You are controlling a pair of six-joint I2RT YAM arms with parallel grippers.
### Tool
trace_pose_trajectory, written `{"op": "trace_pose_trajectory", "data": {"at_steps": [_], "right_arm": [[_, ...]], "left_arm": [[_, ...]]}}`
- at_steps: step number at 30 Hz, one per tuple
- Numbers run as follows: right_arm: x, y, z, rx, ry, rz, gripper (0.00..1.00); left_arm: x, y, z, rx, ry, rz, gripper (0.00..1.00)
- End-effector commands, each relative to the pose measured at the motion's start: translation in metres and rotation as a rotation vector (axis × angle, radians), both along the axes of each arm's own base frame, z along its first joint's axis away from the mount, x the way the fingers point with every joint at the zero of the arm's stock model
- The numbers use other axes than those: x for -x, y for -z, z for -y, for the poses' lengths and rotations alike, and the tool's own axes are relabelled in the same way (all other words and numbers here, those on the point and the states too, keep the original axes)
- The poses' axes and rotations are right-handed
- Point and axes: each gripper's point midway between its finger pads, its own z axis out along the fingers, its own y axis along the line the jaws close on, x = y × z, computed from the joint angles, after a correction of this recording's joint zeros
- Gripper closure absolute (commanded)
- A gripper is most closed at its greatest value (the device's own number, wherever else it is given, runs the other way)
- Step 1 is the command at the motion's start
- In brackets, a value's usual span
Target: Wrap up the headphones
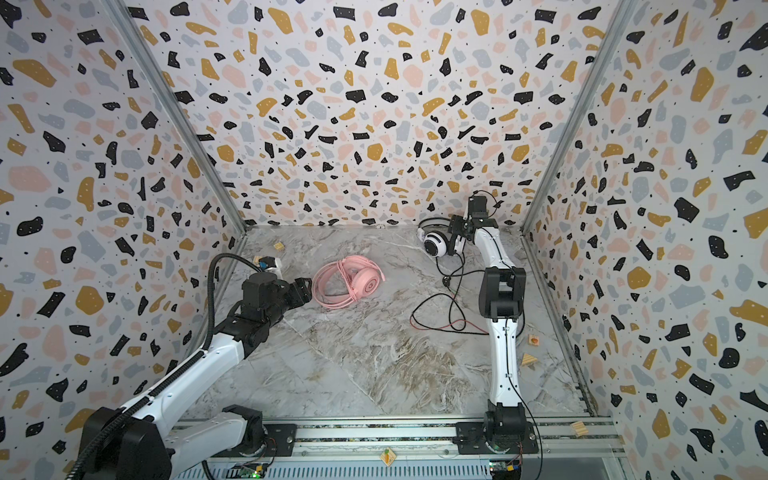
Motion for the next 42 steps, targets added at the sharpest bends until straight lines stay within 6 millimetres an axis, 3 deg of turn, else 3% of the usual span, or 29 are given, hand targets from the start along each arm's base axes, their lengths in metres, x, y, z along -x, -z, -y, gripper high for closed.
{"op": "trace_pose_trajectory", "data": {"at_steps": [1,5,7,9,17,21,25,30,35,38,42], "right_arm": [[0.012,-0.009,-0.008,0.016,-0.008,-0.040,0.24],[0.023,0.016,-0.005,0.018,-0.001,-0.106,0.25],[0.028,0.019,-0.005,0.022,-0.008,-0.122,0.32],[0.035,0.015,-0.006,0.022,-0.018,-0.114,0.45],[0.061,-0.051,-0.008,0.050,-0.024,0.028,0.69],[0.079,-0.097,-0.010,0.049,-0.025,0.139,0.71],[0.115,-0.159,-0.022,0.074,-0.047,0.296,0.71],[0.183,-0.211,-0.053,0.099,-0.144,0.486,0.70],[0.242,-0.240,-0.090,0.081,-0.309,0.597,0.70],[0.277,-0.254,-0.125,0.129,-0.454,0.666,0.70],[0.311,-0.249,-0.158,0.167,-0.598,0.685,0.70]], "left_arm": [[0.006,0.000,-0.002,-0.007,0.001,0.011,0.23],[0.010,0.003,-0.001,0.001,0.005,0.008,0.23],[0.011,0.001,-0.002,0.005,0.005,0.016,0.23],[0.013,-0.001,-0.001,0.010,0.008,0.022,0.23],[0.020,0.000,0.008,0.037,0.051,0.014,0.24],[0.025,-0.009,0.015,0.058,0.076,0.029,0.24],[0.028,-0.025,0.029,0.047,0.131,0.039,0.24],[0.028,-0.056,0.052,0.122,0.224,0.100,0.24],[0.028,-0.087,0.083,0.162,0.381,0.112,0.25],[0.035,-0.109,0.103,0.194,0.473,0.145,0.26],[0.044,-0.133,0.114,0.161,0.543,0.143,0.28]]}}
